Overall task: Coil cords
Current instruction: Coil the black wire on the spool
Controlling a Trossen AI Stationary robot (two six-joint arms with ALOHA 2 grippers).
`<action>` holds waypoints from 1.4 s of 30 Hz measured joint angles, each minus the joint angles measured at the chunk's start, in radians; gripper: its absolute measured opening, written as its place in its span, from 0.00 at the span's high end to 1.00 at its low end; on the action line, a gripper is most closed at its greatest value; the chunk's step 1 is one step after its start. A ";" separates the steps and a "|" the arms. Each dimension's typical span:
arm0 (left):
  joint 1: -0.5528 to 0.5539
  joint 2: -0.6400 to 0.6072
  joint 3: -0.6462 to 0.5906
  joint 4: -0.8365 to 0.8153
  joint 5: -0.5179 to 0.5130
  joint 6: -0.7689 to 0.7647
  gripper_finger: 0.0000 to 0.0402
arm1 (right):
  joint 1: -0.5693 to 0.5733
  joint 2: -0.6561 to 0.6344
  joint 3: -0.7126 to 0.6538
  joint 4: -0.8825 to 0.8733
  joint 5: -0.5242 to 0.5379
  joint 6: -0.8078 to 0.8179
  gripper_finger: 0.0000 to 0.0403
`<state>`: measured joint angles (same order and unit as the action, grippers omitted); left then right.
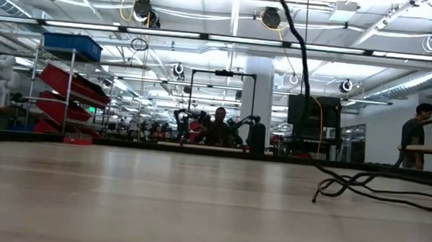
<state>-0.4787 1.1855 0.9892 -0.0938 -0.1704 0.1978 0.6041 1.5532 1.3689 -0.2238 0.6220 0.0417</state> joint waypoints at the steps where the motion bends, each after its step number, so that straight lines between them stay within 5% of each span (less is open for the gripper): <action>1: -0.009 -0.008 0.000 -0.005 -0.016 0.001 0.99 | 0.000 0.000 0.000 -0.004 -0.006 0.006 1.00; 29: -0.127 -0.055 0.000 0.049 -0.126 0.098 0.99 | -0.047 0.000 -0.004 -0.122 -0.213 0.070 0.99; 42: -0.154 -0.055 0.000 0.088 -0.153 0.143 0.99 | -0.105 0.002 -0.188 -0.027 -0.342 0.082 0.87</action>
<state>-0.6331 1.1305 0.9890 -0.0059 -0.3237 0.3409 0.4987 1.5553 1.1811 -0.2510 0.2804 0.1242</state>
